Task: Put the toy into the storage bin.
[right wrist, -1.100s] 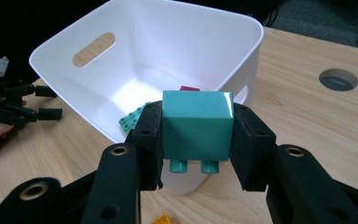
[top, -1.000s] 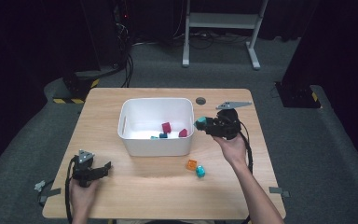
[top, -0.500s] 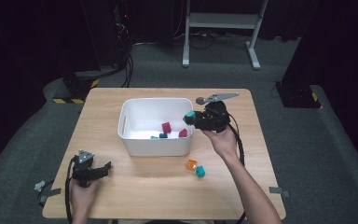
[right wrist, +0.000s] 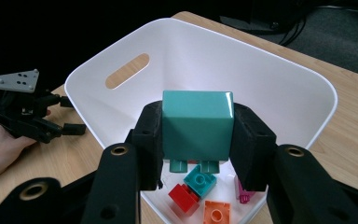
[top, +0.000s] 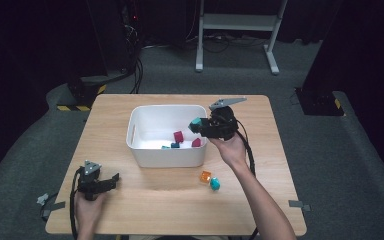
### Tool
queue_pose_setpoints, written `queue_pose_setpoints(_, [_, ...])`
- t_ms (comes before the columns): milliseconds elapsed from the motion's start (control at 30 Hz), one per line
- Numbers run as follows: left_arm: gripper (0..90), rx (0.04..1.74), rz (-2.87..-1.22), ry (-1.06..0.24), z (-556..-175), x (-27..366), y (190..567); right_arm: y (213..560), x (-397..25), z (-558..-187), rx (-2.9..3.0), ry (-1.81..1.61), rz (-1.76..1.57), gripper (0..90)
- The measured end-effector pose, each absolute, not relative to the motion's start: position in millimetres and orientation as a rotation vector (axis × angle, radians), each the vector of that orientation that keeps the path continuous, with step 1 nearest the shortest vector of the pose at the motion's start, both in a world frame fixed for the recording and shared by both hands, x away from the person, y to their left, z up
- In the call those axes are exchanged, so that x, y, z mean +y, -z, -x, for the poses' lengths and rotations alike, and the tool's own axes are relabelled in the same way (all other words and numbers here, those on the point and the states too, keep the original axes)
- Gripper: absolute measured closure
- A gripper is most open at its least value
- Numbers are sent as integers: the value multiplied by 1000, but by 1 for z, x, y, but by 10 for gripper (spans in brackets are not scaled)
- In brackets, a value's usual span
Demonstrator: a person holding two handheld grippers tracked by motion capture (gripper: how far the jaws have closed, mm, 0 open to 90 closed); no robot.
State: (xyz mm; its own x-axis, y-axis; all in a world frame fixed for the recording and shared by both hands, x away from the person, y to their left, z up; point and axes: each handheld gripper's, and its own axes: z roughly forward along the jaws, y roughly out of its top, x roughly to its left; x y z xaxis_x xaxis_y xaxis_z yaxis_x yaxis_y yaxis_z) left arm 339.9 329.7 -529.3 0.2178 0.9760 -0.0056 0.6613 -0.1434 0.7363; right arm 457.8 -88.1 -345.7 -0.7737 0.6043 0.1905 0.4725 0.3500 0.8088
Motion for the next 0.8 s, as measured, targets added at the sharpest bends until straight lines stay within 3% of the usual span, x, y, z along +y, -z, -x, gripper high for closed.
queue_pose_setpoints(800, [179,1511,-1880,-658,-340,330,529,356,-70,-465,2495,-1344,-987,589])
